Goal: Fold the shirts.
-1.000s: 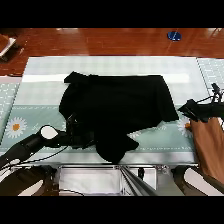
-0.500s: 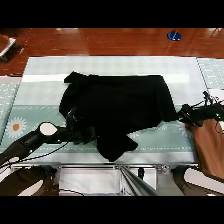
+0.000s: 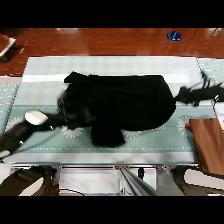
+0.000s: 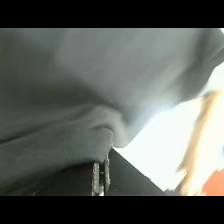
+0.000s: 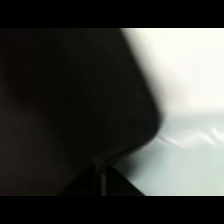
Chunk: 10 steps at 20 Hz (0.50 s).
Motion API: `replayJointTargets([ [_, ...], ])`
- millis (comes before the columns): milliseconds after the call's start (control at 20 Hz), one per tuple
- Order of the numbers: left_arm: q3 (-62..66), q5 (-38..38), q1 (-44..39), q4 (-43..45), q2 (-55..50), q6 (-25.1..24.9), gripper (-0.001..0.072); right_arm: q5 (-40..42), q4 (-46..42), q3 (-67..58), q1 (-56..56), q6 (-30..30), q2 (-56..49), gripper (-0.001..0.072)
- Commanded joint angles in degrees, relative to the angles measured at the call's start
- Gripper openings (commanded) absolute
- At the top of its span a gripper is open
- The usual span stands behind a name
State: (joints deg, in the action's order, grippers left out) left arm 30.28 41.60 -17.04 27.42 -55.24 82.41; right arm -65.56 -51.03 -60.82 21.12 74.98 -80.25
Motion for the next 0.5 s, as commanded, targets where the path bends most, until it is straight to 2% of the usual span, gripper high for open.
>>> replayJointTargets([
  [0, 16.4, 1.7, 11.8, 0.0, 2.8, -2.3, 0.0018, -3.7, 4.7, -19.6, -0.7, -0.1, 3.7, 0.0023],
  [150, 37.2, 5.7, 22.6, 0.0, 2.8, -3.9, 0.0017, -3.9, 3.9, -40.2, -0.6, 1.8, 8.0, 0.0023],
  [250, 49.1, 9.5, 29.4, 0.0, 2.8, -3.8, 0.0017, -4.2, 1.0, -49.2, -0.6, 3.6, 12.0, 0.0023],
  [450, 67.6, 20.3, 41.4, 0.7, 3.0, -3.8, 0.0018, -4.3, -3.4, -54.1, -0.6, 3.9, 23.7, 0.0023],
])
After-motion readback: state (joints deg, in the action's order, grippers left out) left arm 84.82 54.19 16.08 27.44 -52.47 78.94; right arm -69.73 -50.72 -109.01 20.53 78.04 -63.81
